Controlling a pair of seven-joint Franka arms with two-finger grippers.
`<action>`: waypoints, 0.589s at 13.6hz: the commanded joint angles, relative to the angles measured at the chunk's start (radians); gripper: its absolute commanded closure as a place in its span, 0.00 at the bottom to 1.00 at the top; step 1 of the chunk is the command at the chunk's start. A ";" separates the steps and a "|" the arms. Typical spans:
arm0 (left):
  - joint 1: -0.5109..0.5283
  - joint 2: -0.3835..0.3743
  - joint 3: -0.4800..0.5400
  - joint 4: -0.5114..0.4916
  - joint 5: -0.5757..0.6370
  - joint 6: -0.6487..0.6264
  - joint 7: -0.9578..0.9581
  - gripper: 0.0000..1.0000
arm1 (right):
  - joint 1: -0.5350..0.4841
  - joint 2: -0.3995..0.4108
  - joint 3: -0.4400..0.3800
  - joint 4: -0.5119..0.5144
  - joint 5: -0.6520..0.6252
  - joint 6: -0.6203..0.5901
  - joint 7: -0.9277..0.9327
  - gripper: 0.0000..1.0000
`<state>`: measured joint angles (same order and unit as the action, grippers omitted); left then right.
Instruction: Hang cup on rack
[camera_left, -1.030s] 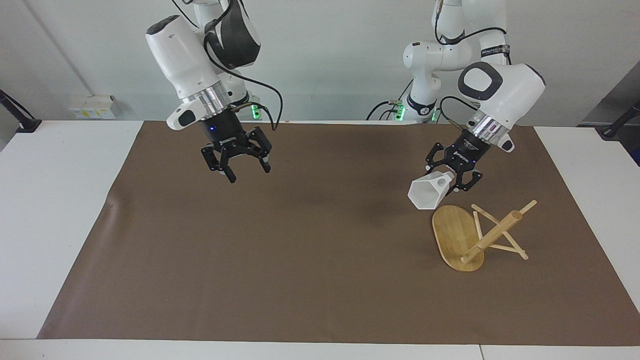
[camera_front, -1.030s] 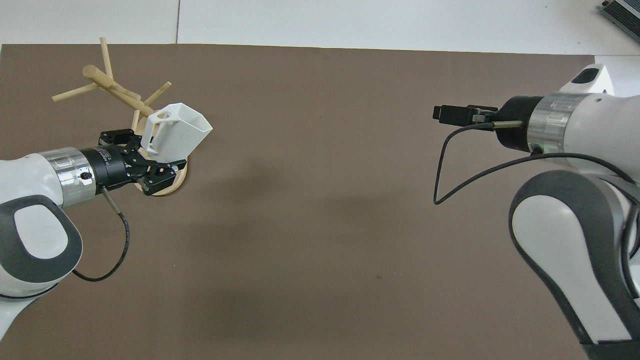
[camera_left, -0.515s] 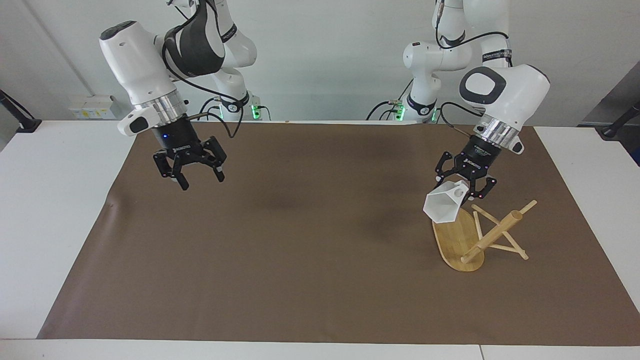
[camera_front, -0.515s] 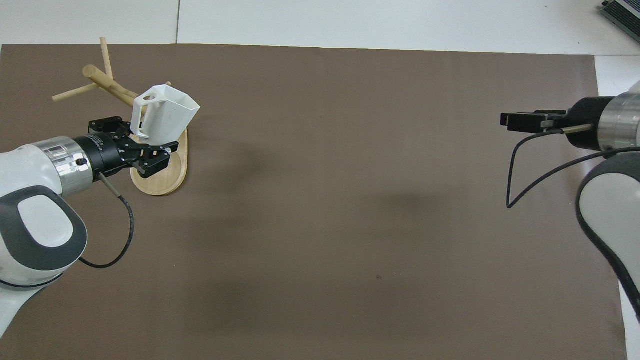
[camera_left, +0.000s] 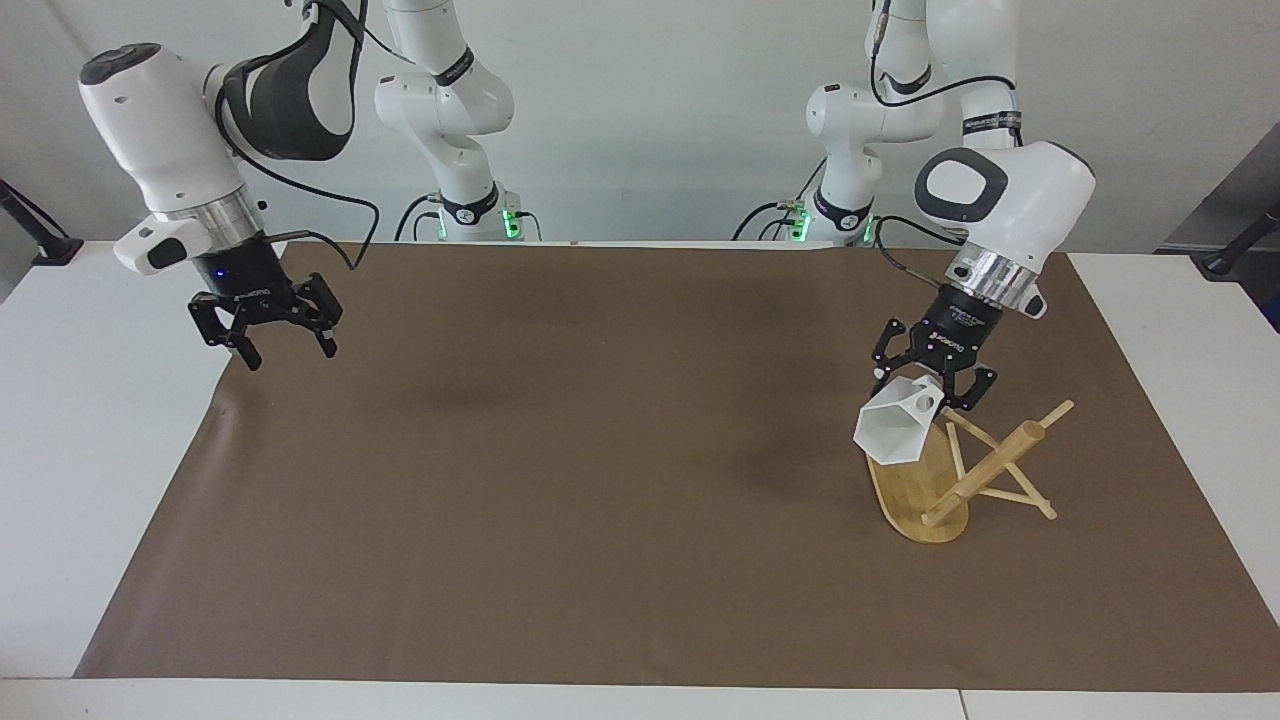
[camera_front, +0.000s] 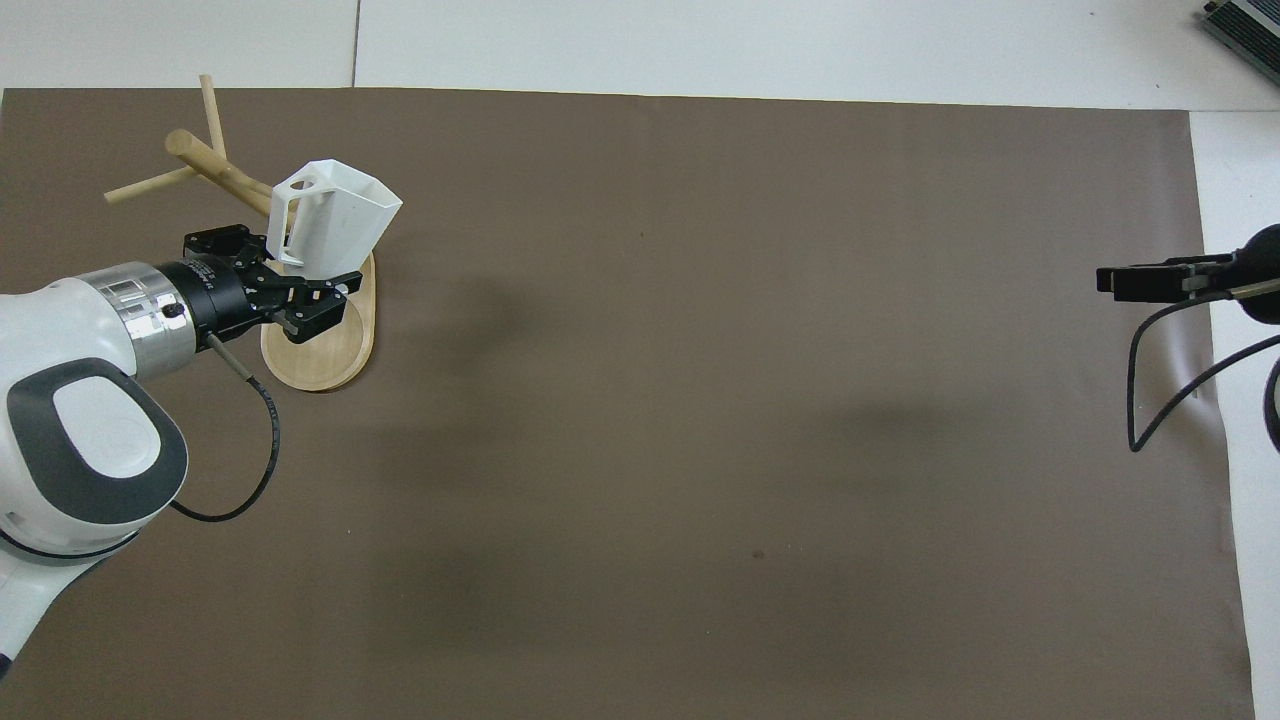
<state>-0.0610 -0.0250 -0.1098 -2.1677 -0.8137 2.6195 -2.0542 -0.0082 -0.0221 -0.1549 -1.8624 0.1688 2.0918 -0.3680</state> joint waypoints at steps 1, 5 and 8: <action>-0.005 0.019 0.007 0.025 0.013 0.017 -0.026 1.00 | -0.001 -0.007 0.009 0.063 -0.113 -0.071 -0.002 0.00; 0.001 0.033 0.009 0.028 0.013 0.036 -0.027 1.00 | 0.002 -0.006 0.020 0.107 -0.186 -0.174 0.108 0.00; 0.003 0.045 0.008 0.040 0.011 0.043 -0.029 1.00 | 0.004 -0.006 0.021 0.156 -0.187 -0.295 0.253 0.00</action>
<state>-0.0594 -0.0063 -0.1027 -2.1590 -0.8137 2.6468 -2.0591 -0.0048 -0.0301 -0.1404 -1.7450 0.0076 1.8625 -0.2027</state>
